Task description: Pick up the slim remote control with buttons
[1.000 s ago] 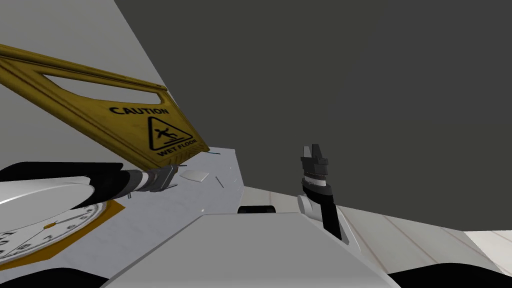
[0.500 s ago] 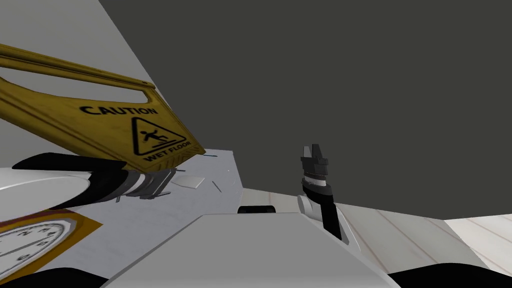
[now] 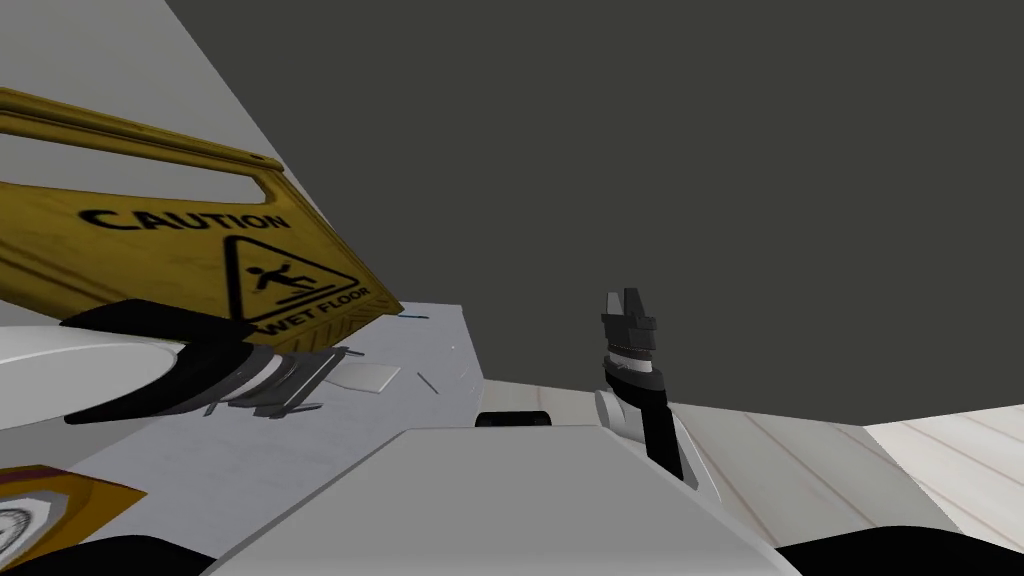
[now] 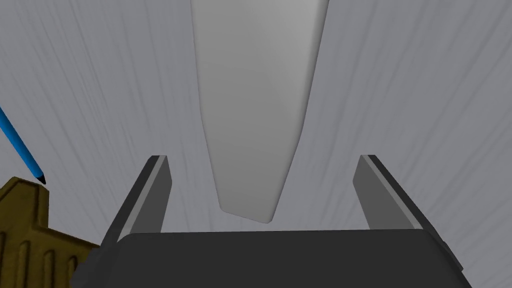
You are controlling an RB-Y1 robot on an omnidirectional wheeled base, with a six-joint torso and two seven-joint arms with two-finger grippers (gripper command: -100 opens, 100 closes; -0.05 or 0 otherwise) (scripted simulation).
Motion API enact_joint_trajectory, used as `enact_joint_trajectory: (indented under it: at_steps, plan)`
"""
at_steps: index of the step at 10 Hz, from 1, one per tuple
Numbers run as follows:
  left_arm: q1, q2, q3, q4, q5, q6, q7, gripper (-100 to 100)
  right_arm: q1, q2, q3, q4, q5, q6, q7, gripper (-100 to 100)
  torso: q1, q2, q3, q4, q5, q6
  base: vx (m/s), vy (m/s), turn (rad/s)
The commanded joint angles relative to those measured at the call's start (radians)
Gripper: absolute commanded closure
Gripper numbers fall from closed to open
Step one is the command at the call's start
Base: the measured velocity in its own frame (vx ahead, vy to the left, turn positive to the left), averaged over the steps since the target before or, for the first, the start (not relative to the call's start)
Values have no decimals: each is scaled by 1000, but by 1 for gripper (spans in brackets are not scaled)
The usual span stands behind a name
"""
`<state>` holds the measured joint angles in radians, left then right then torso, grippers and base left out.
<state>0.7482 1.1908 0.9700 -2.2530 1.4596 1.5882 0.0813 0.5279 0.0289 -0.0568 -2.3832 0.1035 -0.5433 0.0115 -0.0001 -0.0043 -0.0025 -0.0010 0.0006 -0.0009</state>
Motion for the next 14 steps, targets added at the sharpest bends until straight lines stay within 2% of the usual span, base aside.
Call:
enact_joint_trajectory:
  at_steps: [1,5,7,8,9,10,12,13,14]
  plan:
    - [15,27,2,14,35,46,6,-100,0,0,0,0,0,0,0,0,0,0,0,0,0,0,52,15,-74]
    - [57,91,-6,60,120,151,15,-100,0,0,0,0,0,0,0,0,1,-3,-2,-1,0,0,83,20,-92]
    - [75,105,-22,75,144,179,17,-100,0,0,0,0,0,0,0,0,0,-2,-1,0,0,0,67,11,-51]
    - [69,102,-17,69,136,167,17,-100,0,0,0,0,0,0,0,0,0,-2,-1,0,0,0,31,6,-12]
    - [69,103,-17,70,138,171,19,0,0,0,0,0,0,0,0,0,-1,0,0,0,0,0,6,1,1]
    - [68,88,-48,82,109,150,5,-100,0,0,0,0,0,0,0,0,-1,2,1,0,0,0,-16,-10,-74]
    - [67,73,-79,93,80,129,-9,-100,0,0,0,0,0,0,0,0,-2,5,3,1,0,0,-29,-14,-63]
    - [68,76,-71,87,88,136,-2,-100,0,0,0,0,0,0,0,0,-2,5,3,1,0,0,-12,-7,-5]
    - [68,75,-74,88,86,132,-4,100,0,0,0,0,0,0,0,0,-2,5,3,1,0,0,-3,0,10]
